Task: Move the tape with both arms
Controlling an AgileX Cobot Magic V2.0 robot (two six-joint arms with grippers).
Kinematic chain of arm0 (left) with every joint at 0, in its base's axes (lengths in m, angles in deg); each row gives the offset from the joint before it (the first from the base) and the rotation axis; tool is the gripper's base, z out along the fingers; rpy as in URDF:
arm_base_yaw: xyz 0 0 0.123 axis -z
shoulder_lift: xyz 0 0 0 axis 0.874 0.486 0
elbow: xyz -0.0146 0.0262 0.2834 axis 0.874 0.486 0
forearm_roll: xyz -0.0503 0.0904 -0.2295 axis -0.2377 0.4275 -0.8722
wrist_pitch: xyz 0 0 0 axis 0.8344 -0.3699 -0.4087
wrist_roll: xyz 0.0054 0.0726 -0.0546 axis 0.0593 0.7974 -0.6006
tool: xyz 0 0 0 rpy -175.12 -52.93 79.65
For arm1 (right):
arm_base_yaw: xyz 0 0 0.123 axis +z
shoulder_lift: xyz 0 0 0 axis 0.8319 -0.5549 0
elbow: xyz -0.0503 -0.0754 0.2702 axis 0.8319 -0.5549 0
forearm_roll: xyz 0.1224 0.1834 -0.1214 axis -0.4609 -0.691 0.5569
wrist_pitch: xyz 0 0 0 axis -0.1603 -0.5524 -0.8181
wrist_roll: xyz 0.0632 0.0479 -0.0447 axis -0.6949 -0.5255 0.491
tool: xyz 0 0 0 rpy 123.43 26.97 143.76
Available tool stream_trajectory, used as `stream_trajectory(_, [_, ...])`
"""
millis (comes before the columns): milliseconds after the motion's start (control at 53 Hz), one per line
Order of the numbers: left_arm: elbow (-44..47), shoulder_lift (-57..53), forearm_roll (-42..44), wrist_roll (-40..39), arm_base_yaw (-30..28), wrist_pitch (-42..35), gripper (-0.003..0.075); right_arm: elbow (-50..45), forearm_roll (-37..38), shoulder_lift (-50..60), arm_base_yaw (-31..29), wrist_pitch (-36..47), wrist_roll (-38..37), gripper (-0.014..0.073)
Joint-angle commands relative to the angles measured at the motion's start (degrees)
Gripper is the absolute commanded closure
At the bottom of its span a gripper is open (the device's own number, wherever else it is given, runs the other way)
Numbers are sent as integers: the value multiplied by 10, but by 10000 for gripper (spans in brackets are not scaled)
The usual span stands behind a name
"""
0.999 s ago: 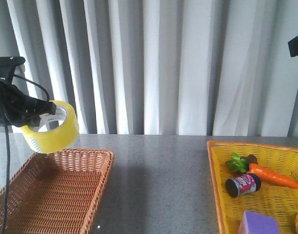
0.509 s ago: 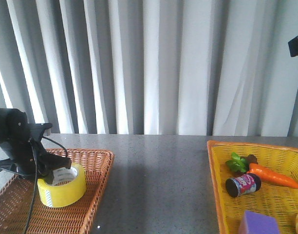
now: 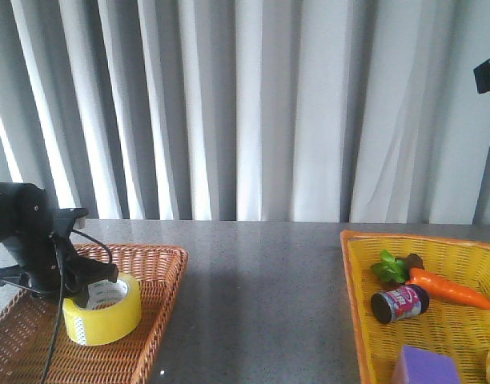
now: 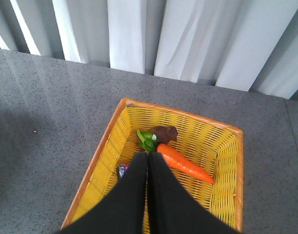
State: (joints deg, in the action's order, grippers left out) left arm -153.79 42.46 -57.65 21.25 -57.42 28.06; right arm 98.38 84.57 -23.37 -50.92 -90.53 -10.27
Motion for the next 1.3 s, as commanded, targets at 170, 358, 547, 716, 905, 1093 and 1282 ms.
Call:
stream_trajectory(170, [-18,-34,-7,-5,0,-21,583,14,5,18,-2,28,1,603])
stream_trajectory(358, [-18,-34,-1,-5,0,-14,400,14,5,18,-2,28,1,603])
stream_trajectory(547, [-18,-34,-1,-5,0,-4,254,14,5,18,-2,28,1,603])
stream_trajectory(716, [-18,-39,-1,-5,0,-1,234,14,5,18,-2,28,1,603])
stream_trajectory(905, [-20,-91,-2,-5,0,-29,235,14,5,18,-2,28,1,603])
stream_trajectory(1093, [-20,-183,-2,-6,-2,-58,239,14,5,18,-2,28,1,603])
stream_trajectory(1282, [-20,-293,-21,-7,-2,-73,305,14,5,18,-2,28,1,603])
